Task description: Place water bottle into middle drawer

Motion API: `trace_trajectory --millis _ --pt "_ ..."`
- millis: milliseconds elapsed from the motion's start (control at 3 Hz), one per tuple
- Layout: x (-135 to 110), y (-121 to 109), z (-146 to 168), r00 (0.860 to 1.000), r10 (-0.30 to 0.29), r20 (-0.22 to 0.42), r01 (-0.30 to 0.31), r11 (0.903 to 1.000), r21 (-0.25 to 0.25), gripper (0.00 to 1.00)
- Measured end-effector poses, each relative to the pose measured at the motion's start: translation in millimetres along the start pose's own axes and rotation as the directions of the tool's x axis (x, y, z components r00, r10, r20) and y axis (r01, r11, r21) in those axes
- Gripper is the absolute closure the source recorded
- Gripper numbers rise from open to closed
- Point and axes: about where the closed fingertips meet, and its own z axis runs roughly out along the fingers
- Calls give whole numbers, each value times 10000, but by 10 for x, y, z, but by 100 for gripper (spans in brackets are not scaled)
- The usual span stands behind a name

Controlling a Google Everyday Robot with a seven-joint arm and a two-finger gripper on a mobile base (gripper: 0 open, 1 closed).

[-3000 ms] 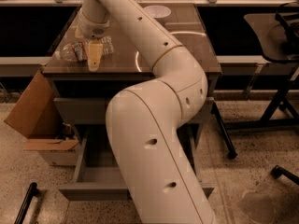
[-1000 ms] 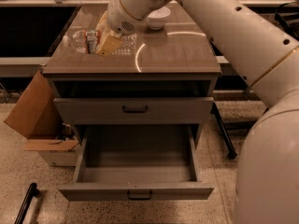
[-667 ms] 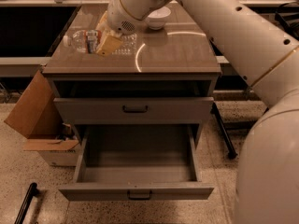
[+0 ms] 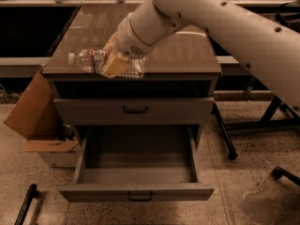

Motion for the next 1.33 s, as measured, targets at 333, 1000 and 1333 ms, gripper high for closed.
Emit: trace_trajectory --millis 333,1000,1333 --pt "257 432 -22 9949 938 -365 -929 9953 268 100" --pt "851 1130 351 9733 2014 -1101 -2060 9780 -319 100" --pt "838 1123 362 9743 1949 -1129 -1998 9792 -340 100"
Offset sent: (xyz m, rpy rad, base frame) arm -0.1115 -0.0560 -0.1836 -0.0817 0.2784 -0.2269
